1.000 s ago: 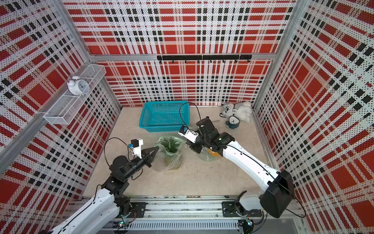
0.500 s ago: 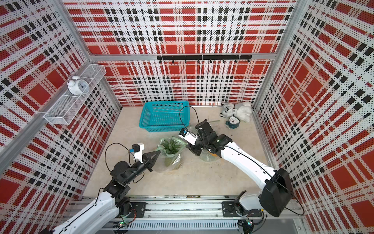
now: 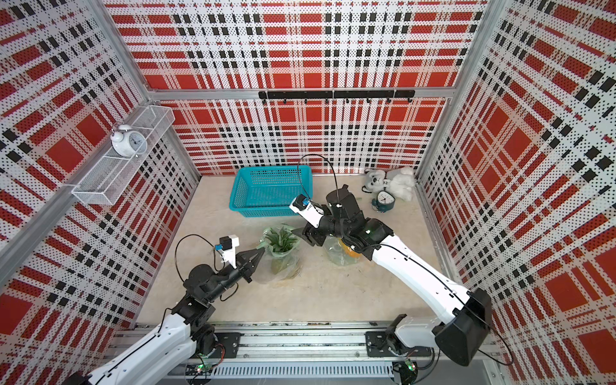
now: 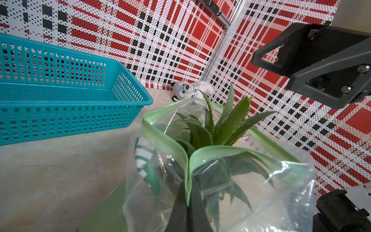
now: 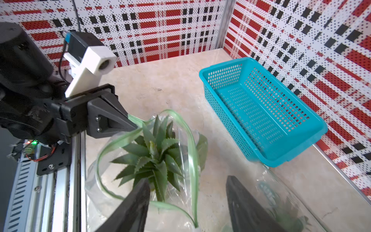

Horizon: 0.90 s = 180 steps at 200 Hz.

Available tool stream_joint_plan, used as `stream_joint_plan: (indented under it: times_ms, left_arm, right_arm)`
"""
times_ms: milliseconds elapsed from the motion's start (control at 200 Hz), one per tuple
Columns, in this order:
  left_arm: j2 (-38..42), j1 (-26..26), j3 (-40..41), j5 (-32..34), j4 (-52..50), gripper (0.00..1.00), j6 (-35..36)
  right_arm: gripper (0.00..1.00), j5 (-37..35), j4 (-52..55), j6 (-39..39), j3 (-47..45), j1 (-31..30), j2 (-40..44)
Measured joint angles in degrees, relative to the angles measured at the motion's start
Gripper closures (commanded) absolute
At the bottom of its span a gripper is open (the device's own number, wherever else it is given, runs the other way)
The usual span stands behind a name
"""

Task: Open the zip-top bag and take out the pineapple
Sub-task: Unzip the zipper on the zipper food storage bag, then pick up the pineapple from the zipper food storage bag.

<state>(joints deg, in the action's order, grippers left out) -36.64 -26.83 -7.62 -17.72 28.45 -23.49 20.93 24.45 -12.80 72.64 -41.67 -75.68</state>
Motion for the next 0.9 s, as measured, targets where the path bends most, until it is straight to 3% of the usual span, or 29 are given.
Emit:
stream_joint_plan:
  times_ms: [541, 902]
  left_arm:
    - [0.02, 0.0, 0.0, -0.02, 0.24, 1.0, 0.24]
    - [0.0, 0.0, 0.0, -0.02, 0.2, 1.0, 0.42]
  right_arm:
    - [0.27, 3.91, -3.41, 2.84, 0.68, -2.89, -8.79]
    - [0.39, 2.34, -4.02, 2.75, 0.85, -4.96, -13.05]
